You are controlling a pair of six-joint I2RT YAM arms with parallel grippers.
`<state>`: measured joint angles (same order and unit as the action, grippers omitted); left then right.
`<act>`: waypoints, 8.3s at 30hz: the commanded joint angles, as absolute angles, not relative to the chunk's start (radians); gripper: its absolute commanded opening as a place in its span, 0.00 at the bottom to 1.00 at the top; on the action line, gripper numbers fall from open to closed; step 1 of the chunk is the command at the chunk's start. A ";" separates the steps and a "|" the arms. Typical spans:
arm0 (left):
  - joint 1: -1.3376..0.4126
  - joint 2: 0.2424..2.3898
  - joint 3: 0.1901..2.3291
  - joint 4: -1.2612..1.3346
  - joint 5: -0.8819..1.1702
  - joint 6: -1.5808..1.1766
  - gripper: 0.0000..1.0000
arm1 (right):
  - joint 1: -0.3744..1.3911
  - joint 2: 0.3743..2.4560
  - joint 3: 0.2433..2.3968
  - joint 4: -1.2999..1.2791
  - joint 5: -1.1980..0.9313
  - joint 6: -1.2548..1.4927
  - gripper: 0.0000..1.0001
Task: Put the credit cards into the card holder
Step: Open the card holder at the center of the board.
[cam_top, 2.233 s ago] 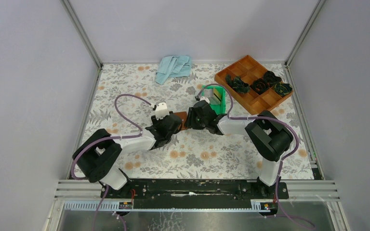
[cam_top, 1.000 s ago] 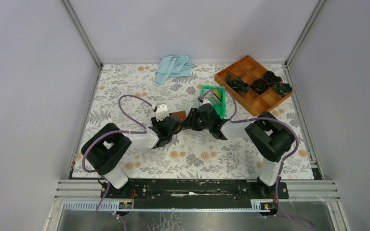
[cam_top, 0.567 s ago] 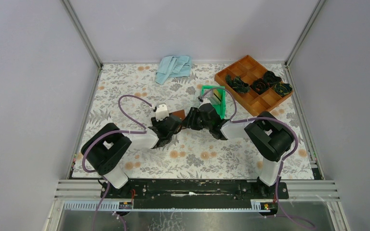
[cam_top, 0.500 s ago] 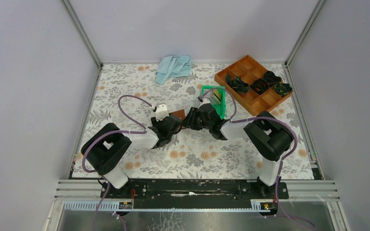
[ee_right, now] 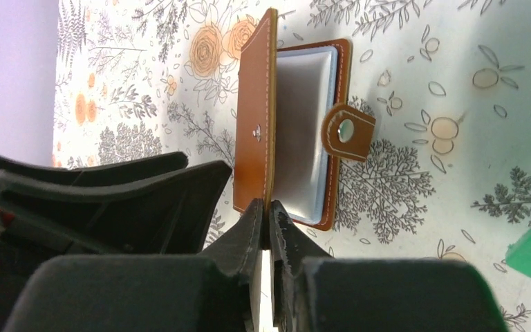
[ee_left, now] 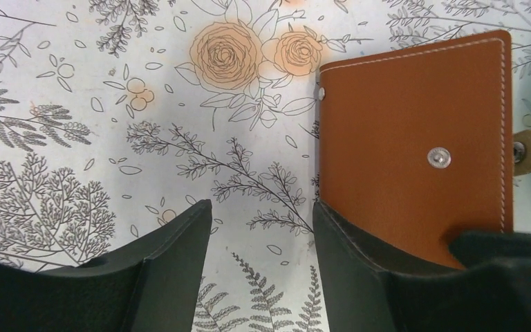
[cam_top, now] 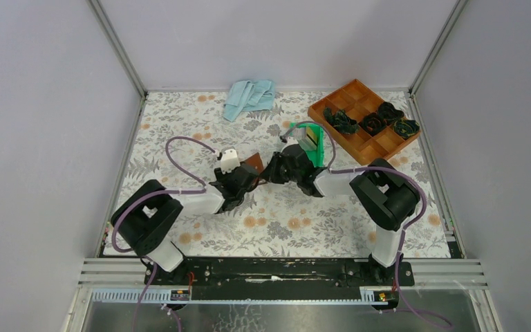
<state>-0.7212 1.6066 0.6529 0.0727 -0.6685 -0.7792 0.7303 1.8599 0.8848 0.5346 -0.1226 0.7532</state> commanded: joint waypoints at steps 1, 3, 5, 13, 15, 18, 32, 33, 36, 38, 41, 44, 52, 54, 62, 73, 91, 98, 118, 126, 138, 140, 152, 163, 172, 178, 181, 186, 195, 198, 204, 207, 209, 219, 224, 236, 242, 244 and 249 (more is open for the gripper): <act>-0.713 1.531 0.670 0.007 -0.674 -0.795 0.64 | 0.741 1.834 0.996 0.375 -0.069 0.595 0.08; -0.710 1.511 0.695 -0.028 -0.674 -0.792 0.64 | 0.747 1.826 1.028 0.300 -0.040 0.543 0.06; -0.706 1.490 0.721 -0.067 -0.683 -0.788 0.64 | 0.756 1.820 1.056 0.242 0.001 0.485 0.06; -0.672 1.363 0.778 -0.164 -0.709 -0.788 0.66 | 0.818 1.790 1.143 0.065 0.167 0.313 0.05; -0.657 1.331 0.777 -0.170 -0.704 -0.797 0.66 | 0.849 1.779 1.156 0.037 0.219 0.278 0.05; -0.627 1.288 0.771 -0.170 -0.686 -0.815 0.67 | 0.898 1.755 1.152 0.013 0.293 0.237 0.05; -0.452 1.254 0.847 -0.210 -0.402 -0.824 0.66 | 1.137 1.715 1.104 -0.023 0.643 0.112 0.05; -0.441 1.262 0.845 -0.209 -0.367 -0.822 0.66 | 1.155 1.724 1.104 -0.024 0.671 0.103 0.05; -0.403 1.274 0.814 -0.172 -0.255 -0.819 0.65 | 1.207 1.760 1.108 -0.024 0.748 0.075 0.05; -0.383 1.272 0.792 -0.148 -0.204 -0.821 0.64 | 1.231 1.788 1.114 -0.020 0.787 0.056 0.05; -0.345 1.273 0.768 -0.116 -0.116 -0.819 0.63 | 1.269 1.834 1.120 -0.010 0.832 0.031 0.05; -0.320 1.286 0.770 -0.093 -0.037 -0.814 0.60 | 1.304 1.881 1.126 0.001 0.872 0.015 0.04; -0.301 1.329 0.767 -0.090 0.156 -0.791 0.40 | 1.363 1.956 1.137 0.025 0.919 -0.022 0.03; -0.301 1.340 0.766 -0.104 0.194 -0.778 0.36 | 1.374 1.971 1.141 0.031 0.919 -0.031 0.03; -0.299 1.378 0.786 -0.107 0.347 -0.755 0.32 | 1.385 1.988 1.151 0.047 0.915 -0.051 0.03; -0.300 1.408 0.729 -0.065 0.418 -0.773 0.31 | 1.385 1.957 1.131 0.096 0.887 -0.059 0.04; -0.293 1.300 0.756 -0.111 0.415 -0.748 0.47 | 1.311 1.730 1.086 0.046 0.738 0.005 0.03; -0.293 1.357 0.760 -0.054 0.480 -0.759 0.47 | 1.293 1.710 1.068 0.044 0.674 0.034 0.03; -0.293 1.428 0.738 -0.069 0.490 -0.714 0.46 | 1.295 1.726 1.028 0.082 0.654 0.032 0.03; -0.294 1.507 0.817 -0.083 0.355 -0.727 0.46 | 1.303 1.737 1.001 0.101 0.652 0.035 0.03; -0.314 1.624 0.868 -0.036 0.444 -0.732 0.43 | 1.304 1.742 1.003 0.103 0.644 0.034 0.03; -0.321 1.629 0.856 -0.029 0.469 -0.723 0.43 | 1.304 1.744 1.002 0.103 0.643 0.035 0.03; -0.327 1.584 0.822 -0.013 0.566 -0.722 0.41 | 1.305 1.753 1.005 0.101 0.645 0.036 0.03; -0.326 1.508 0.814 -0.098 0.550 -0.686 0.40 | 1.304 1.753 1.004 0.103 0.657 0.034 0.03; -0.331 1.506 0.804 -0.136 0.524 -0.658 0.39 | 1.304 1.756 1.009 0.103 0.649 0.034 0.03; -0.341 1.539 0.883 -0.150 0.456 -0.663 0.39 | 1.304 1.757 1.011 0.098 0.647 0.033 0.03; -0.359 1.576 0.957 -0.197 0.420 -0.644 0.39 | 1.304 1.754 1.009 0.097 0.647 0.032 0.03; -0.407 1.657 1.087 -0.315 0.336 -0.574 0.40 | 1.304 1.755 1.008 0.101 0.646 0.032 0.03; -0.494 1.753 1.222 -0.538 0.173 -0.459 0.41 | 1.304 1.749 1.002 0.107 0.649 0.022 0.03; -0.513 1.783 1.251 -0.583 0.156 -0.432 0.41 | 1.305 1.752 1.004 0.111 0.644 0.025 0.03; -0.527 1.840 1.289 -0.600 0.136 -0.419 0.41 | 1.304 1.743 1.004 0.111 0.641 0.027 0.03; -0.530 1.866 1.303 -0.600 0.127 -0.416 0.40 | 1.304 1.737 0.999 0.112 0.642 0.024 0.03; -0.532 1.881 1.308 -0.598 0.127 -0.414 0.40 | 1.304 1.734 0.997 0.113 0.641 0.026 0.03; -0.536 1.880 1.307 -0.601 0.133 -0.414 0.34 | 1.303 1.731 0.985 0.117 0.645 0.026 0.03; -0.538 1.852 1.317 -0.629 0.144 -0.411 0.31 | 1.304 1.732 0.981 0.122 0.649 0.026 0.03; -0.546 1.803 1.268 -0.672 0.156 -0.390 0.21 | 1.305 1.735 0.985 0.126 0.650 0.020 0.04; -0.546 1.790 1.228 -0.676 0.150 -0.382 0.20 | 1.304 1.737 0.986 0.126 0.649 0.019 0.04; -0.548 1.782 1.215 -0.676 0.146 -0.383 0.20 | 1.303 1.738 0.988 0.128 0.649 0.018 0.04; -0.549 1.751 1.187 -0.676 0.138 -0.386 0.19 | 1.304 1.740 0.986 0.127 0.651 0.018 0.04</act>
